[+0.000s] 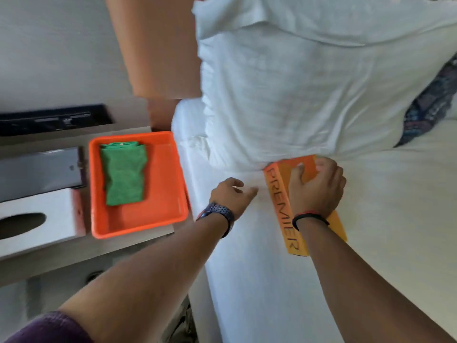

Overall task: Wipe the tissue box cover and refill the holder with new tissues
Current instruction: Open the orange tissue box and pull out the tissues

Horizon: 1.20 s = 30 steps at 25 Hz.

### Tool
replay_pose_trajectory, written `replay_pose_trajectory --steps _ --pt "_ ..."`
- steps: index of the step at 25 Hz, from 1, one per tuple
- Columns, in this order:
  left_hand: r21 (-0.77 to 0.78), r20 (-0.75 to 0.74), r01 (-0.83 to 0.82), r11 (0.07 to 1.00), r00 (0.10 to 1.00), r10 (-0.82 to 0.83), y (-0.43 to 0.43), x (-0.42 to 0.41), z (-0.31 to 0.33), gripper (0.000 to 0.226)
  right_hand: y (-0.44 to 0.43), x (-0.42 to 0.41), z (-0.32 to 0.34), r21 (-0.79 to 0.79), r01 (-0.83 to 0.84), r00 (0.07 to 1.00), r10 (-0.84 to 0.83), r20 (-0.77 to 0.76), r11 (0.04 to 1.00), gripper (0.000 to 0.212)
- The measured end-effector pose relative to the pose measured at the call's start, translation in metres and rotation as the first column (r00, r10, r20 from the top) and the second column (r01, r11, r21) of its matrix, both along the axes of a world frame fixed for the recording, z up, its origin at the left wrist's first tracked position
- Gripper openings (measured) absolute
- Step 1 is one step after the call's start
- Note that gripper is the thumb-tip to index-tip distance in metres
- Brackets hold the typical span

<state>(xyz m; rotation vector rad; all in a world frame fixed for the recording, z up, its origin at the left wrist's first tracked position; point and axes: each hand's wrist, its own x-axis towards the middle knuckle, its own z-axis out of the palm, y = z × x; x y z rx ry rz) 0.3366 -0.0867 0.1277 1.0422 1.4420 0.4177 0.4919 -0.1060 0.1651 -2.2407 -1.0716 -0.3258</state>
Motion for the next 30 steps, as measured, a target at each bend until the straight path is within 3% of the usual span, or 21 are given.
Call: replay_pose_trajectory --steps 4,7,9,13,16,18,22,25,27,30 --pt "-0.182 0.048 -0.015 0.983 0.999 0.024 -0.006 0.068 0.003 0.090 -0.013 0.070 -0.012 -0.363 0.073 0.983 -0.129 -0.132 0.929 0.062" --pt "-0.209 0.058 -0.047 0.977 0.997 0.060 -0.005 0.095 0.007 0.078 -0.017 0.093 -0.017 -0.557 -0.169 0.821 -0.197 -0.536 0.813 0.068" --pt "-0.230 0.094 -0.089 0.969 0.989 0.113 -0.006 0.097 0.010 0.064 -0.026 0.093 -0.019 -0.562 -0.252 0.804 -0.153 -0.574 0.788 0.063" --pt "-0.119 0.114 -0.086 0.989 0.988 0.100 0.000 0.079 0.042 0.076 -0.031 0.074 0.010 -0.412 -0.206 0.893 -0.001 -0.450 0.888 0.055" --pt "0.159 0.130 -0.066 0.985 0.990 0.045 0.021 0.043 0.103 0.082 -0.014 0.045 0.067 -0.170 -0.284 0.887 0.192 -0.420 0.943 0.049" --pt "0.365 0.171 -0.069 0.928 0.985 0.006 0.039 0.014 0.156 0.091 0.006 0.021 0.117 -0.007 -0.369 0.859 0.339 -0.384 0.929 0.048" --pt "0.771 0.080 0.012 0.637 0.990 -0.116 0.076 -0.062 0.304 0.100 0.056 -0.039 0.258 0.281 -0.532 0.768 0.595 -0.237 0.799 0.061" --pt "0.901 -0.035 0.086 0.425 0.991 -0.126 0.094 -0.119 0.417 0.101 0.081 -0.082 0.371 0.406 -0.628 0.680 0.722 -0.128 0.663 0.067" --pt "0.928 -0.088 0.128 0.350 0.988 -0.127 0.099 -0.157 0.485 0.096 0.089 -0.109 0.438 0.481 -0.696 0.599 0.800 -0.021 0.534 0.075" --pt "0.916 -0.127 0.169 0.365 0.983 -0.136 0.095 -0.215 0.575 0.087 0.091 -0.148 0.522 0.478 -0.780 0.532 0.830 0.167 0.404 0.085"
